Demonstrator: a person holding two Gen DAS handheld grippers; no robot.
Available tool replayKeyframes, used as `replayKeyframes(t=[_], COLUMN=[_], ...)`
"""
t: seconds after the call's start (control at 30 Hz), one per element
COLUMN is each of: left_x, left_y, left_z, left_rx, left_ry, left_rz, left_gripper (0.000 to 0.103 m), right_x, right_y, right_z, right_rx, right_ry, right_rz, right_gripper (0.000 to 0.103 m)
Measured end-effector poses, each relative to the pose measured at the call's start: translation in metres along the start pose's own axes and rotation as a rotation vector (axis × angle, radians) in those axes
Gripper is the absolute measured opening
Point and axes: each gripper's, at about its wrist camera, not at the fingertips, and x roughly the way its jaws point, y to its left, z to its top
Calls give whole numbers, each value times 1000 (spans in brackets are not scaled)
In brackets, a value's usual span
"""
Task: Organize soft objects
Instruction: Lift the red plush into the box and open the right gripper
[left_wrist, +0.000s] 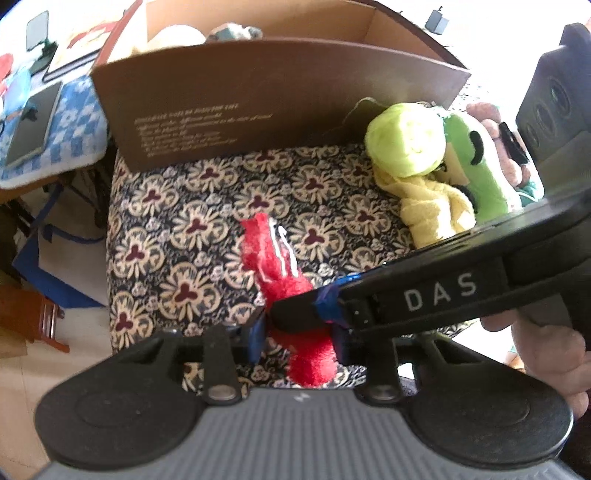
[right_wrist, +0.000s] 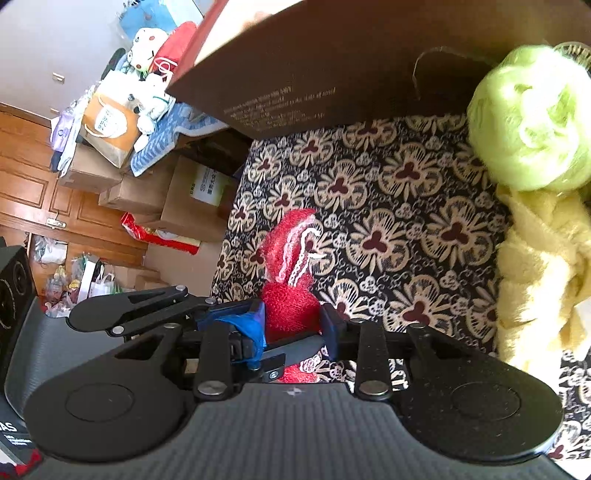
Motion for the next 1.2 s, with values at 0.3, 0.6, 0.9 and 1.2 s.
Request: replayKeyframes(t=[0.3, 0.6, 0.9, 1.2], left_x=[-15, -44, -75, -67], left_y=[-28, -58, -57, -16], left_z=[22, 59, 106, 136], left_rx=[115, 239, 280, 212], left_ry=[-64, -182, -356, -414], left_rz=[-34, -96, -100, -39], left_gripper=[32, 32, 32, 32], right_x=[-33, -85, -130, -114], right_y=[2, 5, 15, 28], right_z=[2, 5, 31, 79], right_rx=[-27, -57, -98, -174], right_ry=[-109, -279, -472, -546], right_rz=[-30, -63, -58, -43], right_gripper=[15, 16, 16, 16])
